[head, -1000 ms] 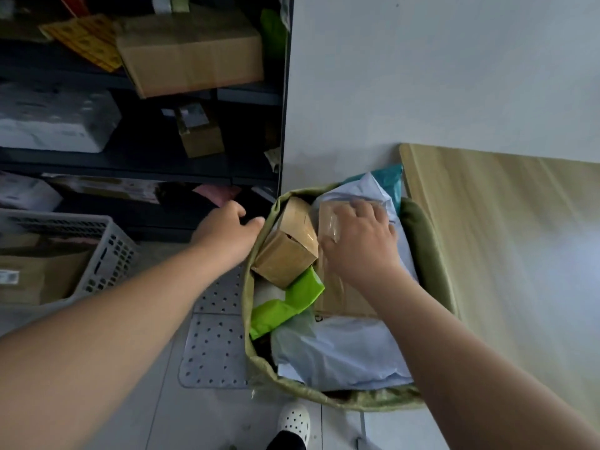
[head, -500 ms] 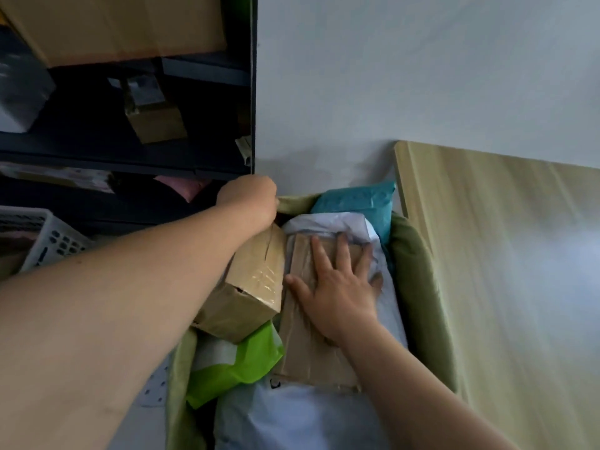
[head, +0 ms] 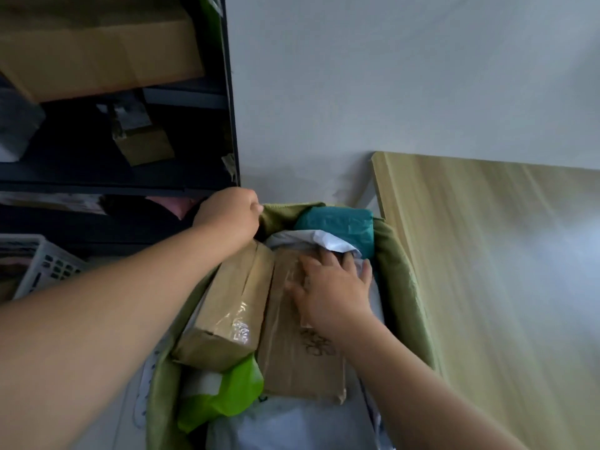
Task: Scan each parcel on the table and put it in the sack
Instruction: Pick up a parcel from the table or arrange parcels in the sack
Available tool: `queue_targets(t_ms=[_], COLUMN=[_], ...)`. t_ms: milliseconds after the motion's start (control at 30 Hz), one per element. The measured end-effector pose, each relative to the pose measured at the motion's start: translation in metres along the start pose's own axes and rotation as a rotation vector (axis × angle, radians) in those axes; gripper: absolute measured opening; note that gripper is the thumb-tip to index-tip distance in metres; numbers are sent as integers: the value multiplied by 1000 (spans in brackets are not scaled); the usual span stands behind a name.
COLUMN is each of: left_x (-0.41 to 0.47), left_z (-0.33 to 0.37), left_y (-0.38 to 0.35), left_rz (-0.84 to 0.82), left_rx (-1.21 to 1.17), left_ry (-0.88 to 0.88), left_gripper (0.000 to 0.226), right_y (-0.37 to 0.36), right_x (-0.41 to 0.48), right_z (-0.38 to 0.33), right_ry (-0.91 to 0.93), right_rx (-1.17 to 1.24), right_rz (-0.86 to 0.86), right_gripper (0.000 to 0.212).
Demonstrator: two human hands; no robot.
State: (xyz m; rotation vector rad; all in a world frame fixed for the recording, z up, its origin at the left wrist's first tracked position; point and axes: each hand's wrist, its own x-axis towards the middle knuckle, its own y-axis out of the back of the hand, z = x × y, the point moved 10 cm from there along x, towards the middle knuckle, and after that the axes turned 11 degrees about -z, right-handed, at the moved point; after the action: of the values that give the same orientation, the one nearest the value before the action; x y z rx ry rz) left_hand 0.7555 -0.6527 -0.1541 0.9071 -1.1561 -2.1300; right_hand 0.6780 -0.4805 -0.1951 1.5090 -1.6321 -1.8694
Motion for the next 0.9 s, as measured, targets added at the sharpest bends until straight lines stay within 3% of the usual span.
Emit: queue_targets(t_ms=[100,167,233,333,400,467,533,600,667,733,833,900], left_x=[4,9,14,23,25,25,21,15,10,7,0,-5], left_z=[3,12,20,21,19,19,22,26,27,23,22,26], left_y=[2,4,0,-11,-16,-13,-5,0,6,14,29,36], left_rz=[-68,-88,-113,-134,-126,-50,51,117,157,189,248,281], left_rx=[72,106,158,231,251,159,34,-22,-46,-62,-98,-115], left_ry=[55,50,47,81,92,57,-15,-80,-108,-110,-127,-146], left_gripper=[17,20,32,31,26,25,25,26,23,21,20,19], right_y=[81,113,126,111,88,71,64,61,65,86,123,134], right_x=[-33,-28,2,54,76,86,88,88,87,81,60,51], right_z=[-2,15,34,61,72,76,78,77,77,78,86,88], right_ry=[129,114,15,-122,-158,-146,-146,-172,-190,-168,-120,-105], right_rx=[147,222,190,112,101,99,73,0,-26,79,363,418], right_rz=[504,620,536,225,49,-13,-7,6,49,182,440,522], right_gripper=[15,10,22,41,38,24,22,32,26,18,21,23])
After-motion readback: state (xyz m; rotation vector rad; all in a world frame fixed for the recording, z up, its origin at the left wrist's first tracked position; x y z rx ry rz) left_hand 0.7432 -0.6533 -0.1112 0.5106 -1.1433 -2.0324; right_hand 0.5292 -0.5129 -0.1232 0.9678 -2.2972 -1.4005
